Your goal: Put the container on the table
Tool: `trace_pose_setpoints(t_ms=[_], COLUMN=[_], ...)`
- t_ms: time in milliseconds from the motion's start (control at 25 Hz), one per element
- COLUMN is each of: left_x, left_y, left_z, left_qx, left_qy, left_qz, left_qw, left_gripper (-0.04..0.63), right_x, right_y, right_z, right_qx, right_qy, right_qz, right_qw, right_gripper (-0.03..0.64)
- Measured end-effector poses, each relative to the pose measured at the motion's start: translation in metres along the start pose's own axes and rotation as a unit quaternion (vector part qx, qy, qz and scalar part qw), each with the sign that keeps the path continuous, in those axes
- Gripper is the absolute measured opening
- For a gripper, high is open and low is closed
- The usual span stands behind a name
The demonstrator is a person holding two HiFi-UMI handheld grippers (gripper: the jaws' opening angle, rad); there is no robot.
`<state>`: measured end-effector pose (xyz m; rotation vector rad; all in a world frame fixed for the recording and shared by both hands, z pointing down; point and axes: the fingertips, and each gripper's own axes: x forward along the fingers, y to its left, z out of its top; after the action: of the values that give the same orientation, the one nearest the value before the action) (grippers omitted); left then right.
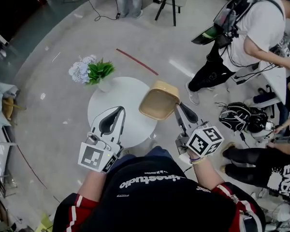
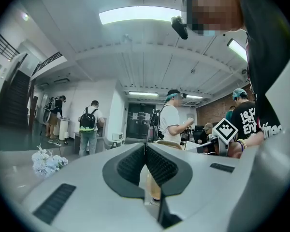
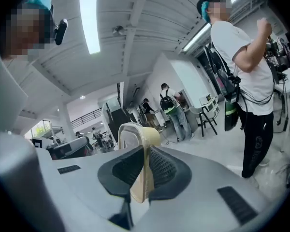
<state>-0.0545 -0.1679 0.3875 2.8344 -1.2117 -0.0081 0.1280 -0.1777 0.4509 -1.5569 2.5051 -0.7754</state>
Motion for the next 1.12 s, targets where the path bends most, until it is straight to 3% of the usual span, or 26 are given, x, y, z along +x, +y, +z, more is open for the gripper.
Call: trace_pose_setpoints(t_ms=[440, 600, 880, 1120], left_x=[0.013, 0.014, 0.016, 0.016], left_y=[-0.003, -0.012, -0.005, -0.004], left_z=[-0.012, -0.024, -0.026, -0.039], left_qx=[-0.026, -0.012, -0.035, -0.018], left_qy=[-0.026, -0.019, -0.034, -0.014], left_qz=[0.02, 0.012, 0.031, 0.022], left_qw=[0.9991, 0.9997, 0.9983, 0.9995], left_gripper=[0.023, 0.024, 0.023, 0.023], right_x=[0.026, 0.034, 0.05, 0.058], right_y=[-0.039, -0.053, -0.073, -0.098], right_z=[-0.042, -0.06, -0.087, -0.114], right_qx=[0.106, 0.154, 0.179, 0.217], right_qy=[0.052, 0.064, 0.086, 0.104], right_qz=[-0.008, -0.013, -0.021, -0.046], right_qw=[0.993, 0.986, 0.98, 0.97], right_gripper=[0.051, 0.051, 0.051, 0.051])
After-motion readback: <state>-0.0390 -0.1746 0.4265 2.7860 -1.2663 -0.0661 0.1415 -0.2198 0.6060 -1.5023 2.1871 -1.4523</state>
